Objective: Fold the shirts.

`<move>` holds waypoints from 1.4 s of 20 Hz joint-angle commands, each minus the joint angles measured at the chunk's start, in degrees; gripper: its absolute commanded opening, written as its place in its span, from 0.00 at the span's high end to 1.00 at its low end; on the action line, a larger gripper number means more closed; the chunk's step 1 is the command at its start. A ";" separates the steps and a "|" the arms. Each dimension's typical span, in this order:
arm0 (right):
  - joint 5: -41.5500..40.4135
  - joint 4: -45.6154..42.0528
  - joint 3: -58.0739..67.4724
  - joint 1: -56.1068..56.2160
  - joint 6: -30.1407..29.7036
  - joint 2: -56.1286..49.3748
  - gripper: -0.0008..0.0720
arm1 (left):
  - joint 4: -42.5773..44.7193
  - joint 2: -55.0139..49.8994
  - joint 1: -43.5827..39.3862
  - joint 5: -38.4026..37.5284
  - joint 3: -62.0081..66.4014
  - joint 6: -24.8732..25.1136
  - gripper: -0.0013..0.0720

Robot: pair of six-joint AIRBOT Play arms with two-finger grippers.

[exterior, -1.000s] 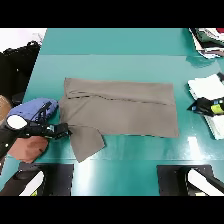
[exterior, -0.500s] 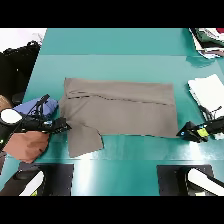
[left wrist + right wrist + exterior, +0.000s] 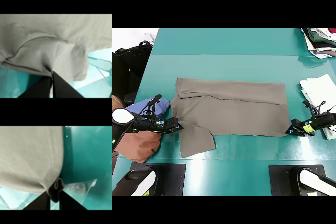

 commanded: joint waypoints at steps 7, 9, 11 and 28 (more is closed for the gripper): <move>4.28 -4.76 0.50 0.13 0.09 9.62 0.97 | 3.23 3.91 -0.02 -5.20 3.76 -0.92 0.95; 8.33 -8.26 0.50 0.13 0.11 15.21 0.97 | 5.64 10.34 -0.02 -7.93 3.80 -4.37 0.95; 11.54 -11.58 0.50 0.07 1.07 20.87 0.97 | 6.91 16.52 -0.02 -14.64 3.80 -7.78 0.95; 5.51 -2.75 26.27 4.11 1.64 -2.40 0.97 | -0.66 -21.77 -0.02 6.51 23.65 5.09 0.95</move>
